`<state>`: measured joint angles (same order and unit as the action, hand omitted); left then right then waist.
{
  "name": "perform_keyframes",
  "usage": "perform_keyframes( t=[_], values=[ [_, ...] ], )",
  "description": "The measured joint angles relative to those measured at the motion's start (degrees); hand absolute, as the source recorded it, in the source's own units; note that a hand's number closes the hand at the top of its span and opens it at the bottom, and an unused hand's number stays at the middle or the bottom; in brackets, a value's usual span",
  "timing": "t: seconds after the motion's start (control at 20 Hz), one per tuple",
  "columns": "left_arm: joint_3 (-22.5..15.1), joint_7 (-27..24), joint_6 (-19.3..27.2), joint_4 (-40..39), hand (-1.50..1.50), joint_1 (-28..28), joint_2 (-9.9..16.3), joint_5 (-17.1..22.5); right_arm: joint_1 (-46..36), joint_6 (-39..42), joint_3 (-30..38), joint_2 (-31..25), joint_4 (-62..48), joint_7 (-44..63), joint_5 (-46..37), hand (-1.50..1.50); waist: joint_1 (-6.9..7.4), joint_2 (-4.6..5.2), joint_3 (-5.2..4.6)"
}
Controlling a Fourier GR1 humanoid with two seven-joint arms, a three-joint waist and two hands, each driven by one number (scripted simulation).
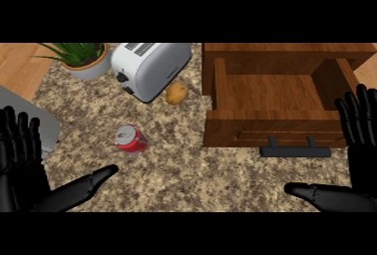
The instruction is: Pick up the can, place it into the drawer and close the drawer
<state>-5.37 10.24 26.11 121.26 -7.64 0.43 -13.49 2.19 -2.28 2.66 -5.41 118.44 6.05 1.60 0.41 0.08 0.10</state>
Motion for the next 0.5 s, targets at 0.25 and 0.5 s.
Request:
perform_keyframes(
  t=[0.25,0.5],
  values=[
    [-7.20,11.21,13.36,1.54,-1.50,-2.16,-0.29,-8.96,0.36,-1.79,0.85,0.26,-0.48,4.72,-0.46,-1.50,-0.30,-0.09,0.02],
    [-12.42,24.10,19.01,2.97,-1.50,1.85,-0.38,-21.06,1.13,-0.79,2.65,-0.47,-0.55,5.30,0.90,-1.50,-0.51,-0.11,-0.01]
  ],
)
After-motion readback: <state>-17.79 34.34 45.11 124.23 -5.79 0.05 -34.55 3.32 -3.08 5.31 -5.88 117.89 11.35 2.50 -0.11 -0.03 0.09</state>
